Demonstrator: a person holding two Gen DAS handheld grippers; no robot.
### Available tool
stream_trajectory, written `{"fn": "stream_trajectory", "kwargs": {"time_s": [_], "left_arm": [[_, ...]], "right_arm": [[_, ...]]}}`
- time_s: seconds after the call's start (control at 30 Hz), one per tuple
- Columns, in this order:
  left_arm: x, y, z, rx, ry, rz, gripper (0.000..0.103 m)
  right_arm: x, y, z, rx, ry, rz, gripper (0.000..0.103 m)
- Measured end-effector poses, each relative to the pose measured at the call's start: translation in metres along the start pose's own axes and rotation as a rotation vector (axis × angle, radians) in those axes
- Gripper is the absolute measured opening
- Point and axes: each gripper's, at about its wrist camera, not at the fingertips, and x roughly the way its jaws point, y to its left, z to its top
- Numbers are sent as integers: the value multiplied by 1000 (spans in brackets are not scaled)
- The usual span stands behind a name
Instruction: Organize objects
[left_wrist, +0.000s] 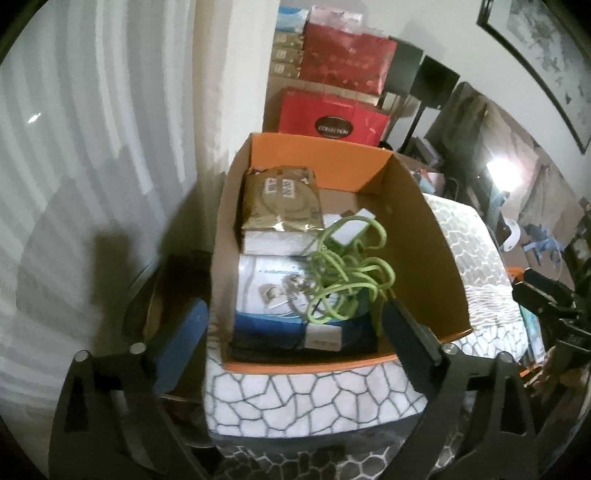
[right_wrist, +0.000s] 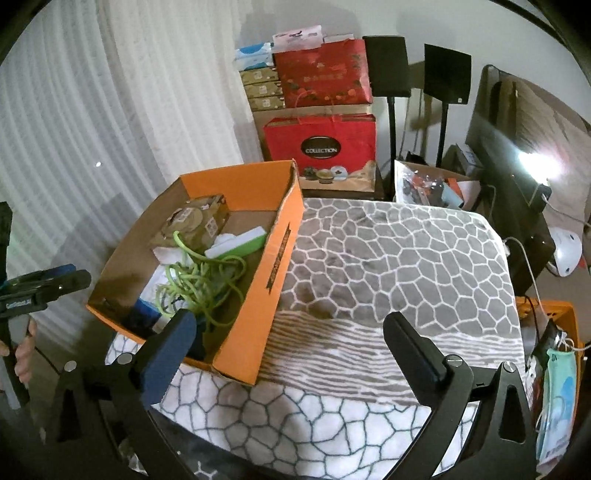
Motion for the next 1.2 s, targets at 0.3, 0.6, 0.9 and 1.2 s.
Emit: {"fn": "stream_trajectory", "kwargs": {"time_s": [0.3,0.6,0.9,1.2], "left_arm": [[-5,-32,-11,51,-61,32,103],[-12,-69,-34,105,-141,81,103],[-23,-96,-53,109,-206,85,103],[-24,-98,-62,53,-206,74,103]], "right_arm": [[-12,-5,-13,-9,-36,-70,102],[-33,-7,-28,-10,-100,-137,102],[-54,-10,-41,2,-160,-181,102],[-63,-13,-55,21,-180,-211,102]]}}
